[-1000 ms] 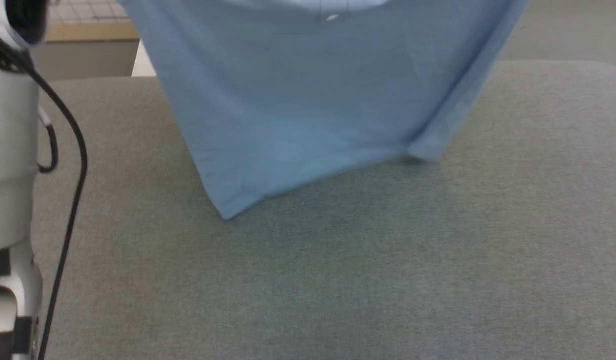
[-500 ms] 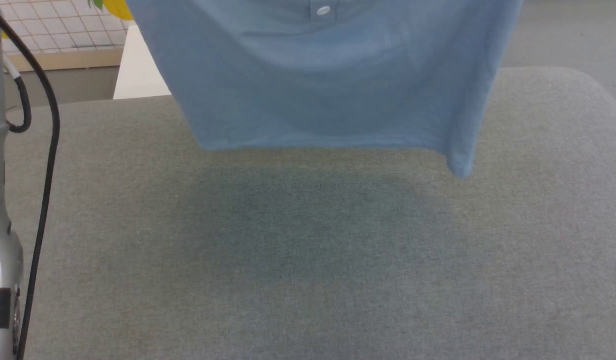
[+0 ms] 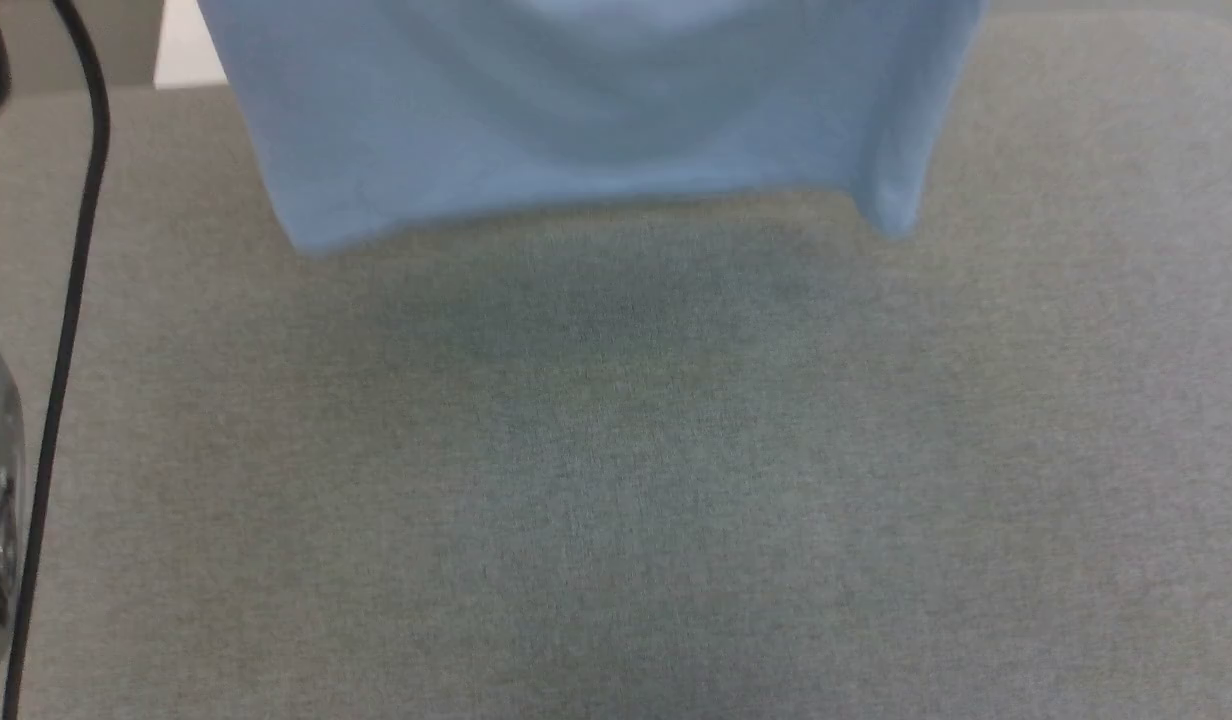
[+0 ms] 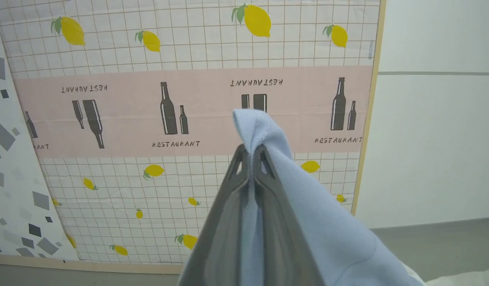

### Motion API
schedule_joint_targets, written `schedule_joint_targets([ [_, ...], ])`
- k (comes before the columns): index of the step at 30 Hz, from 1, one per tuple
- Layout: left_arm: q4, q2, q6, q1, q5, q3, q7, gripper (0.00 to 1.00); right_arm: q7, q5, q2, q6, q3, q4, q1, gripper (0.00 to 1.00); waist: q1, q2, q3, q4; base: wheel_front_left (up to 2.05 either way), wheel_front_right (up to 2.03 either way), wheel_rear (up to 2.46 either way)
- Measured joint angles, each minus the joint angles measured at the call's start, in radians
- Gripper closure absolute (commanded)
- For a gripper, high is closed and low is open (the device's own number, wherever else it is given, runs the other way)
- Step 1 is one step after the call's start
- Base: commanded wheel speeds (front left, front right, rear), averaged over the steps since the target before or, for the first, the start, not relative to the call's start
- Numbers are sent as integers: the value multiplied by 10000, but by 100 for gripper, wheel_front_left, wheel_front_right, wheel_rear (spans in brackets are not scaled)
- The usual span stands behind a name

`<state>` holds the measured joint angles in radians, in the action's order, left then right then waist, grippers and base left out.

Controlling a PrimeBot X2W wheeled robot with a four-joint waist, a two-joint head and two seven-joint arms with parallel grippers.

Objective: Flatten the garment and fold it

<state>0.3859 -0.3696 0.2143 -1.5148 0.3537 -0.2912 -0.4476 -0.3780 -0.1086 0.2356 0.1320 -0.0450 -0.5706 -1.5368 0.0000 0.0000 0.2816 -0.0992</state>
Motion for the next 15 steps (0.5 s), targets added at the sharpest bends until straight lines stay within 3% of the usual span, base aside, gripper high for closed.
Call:
schedule_joint_targets([
  [9,986,380,163,-1353,-96,267,1728,100,1225,857,176,0,-1076,-819,-1508,100,0,0,1443,119,0,0,0],
  [15,1358,675,153,-1943,15,527,3218,100,2207,1323,729,2,-1783,-1166,-2406,100,0,0,2327,281,0,0,0],
])
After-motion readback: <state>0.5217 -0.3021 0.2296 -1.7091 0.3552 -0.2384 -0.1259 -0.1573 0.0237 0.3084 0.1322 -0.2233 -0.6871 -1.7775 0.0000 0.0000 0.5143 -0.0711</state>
